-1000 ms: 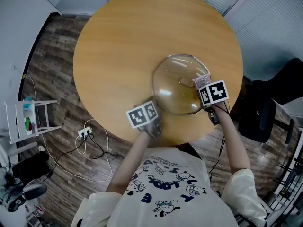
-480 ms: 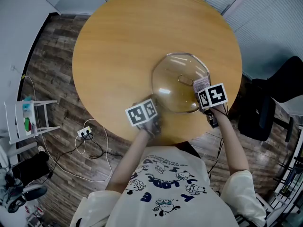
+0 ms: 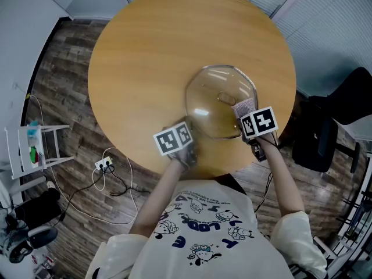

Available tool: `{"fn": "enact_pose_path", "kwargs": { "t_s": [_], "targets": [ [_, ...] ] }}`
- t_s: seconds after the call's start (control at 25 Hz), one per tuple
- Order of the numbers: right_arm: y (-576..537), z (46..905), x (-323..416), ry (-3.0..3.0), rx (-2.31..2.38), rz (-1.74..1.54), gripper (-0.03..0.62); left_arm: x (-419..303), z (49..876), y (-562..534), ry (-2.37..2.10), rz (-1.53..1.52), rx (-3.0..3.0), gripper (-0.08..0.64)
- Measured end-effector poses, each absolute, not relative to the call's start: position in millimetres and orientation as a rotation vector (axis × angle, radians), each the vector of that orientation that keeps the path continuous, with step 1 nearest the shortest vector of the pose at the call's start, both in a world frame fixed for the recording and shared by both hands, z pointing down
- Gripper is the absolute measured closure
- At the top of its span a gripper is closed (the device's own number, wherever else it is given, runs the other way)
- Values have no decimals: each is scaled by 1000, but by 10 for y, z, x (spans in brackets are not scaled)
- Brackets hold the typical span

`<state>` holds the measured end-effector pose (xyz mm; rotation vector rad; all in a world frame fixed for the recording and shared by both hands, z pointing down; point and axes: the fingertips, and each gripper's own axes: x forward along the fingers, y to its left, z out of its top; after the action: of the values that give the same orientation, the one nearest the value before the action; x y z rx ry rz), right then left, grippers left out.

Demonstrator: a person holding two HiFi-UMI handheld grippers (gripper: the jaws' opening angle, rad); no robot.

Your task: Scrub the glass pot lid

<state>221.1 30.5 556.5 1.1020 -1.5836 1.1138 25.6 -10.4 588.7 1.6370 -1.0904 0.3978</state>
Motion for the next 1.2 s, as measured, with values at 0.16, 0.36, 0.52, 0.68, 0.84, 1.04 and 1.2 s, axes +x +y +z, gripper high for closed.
{"fn": "enact_pose_path", "kwargs": {
  "t_s": [0.16, 0.36, 0.52, 0.68, 0.84, 1.04, 1.2],
  "targets": [
    [335, 5570, 2165, -1586, 1091, 1117, 531, 251, 5893, -99, -1088, 399, 1635, 523],
    [377, 5574, 2123, -1592, 1075, 1133, 531, 271, 5895, -96, -1086, 399, 1638, 523],
    [419, 5572, 2028, -1603, 1056, 1149, 531, 259, 5892, -93, -1084, 399, 1637, 523],
    [439, 5572, 1948, -1616, 1044, 1164, 531, 256, 5890, -97, -1085, 397, 1636, 523],
    [455, 5574, 1867, -1631, 1033, 1183, 531, 255, 5891, -100, -1083, 398, 1638, 523],
    [463, 5586, 1760, -1651, 1011, 1219, 531, 263, 5899, -102, -1083, 398, 1639, 523],
    [466, 5582, 1674, -1662, 995, 1230, 531, 259, 5897, -93, -1083, 397, 1637, 523]
  ]
}}
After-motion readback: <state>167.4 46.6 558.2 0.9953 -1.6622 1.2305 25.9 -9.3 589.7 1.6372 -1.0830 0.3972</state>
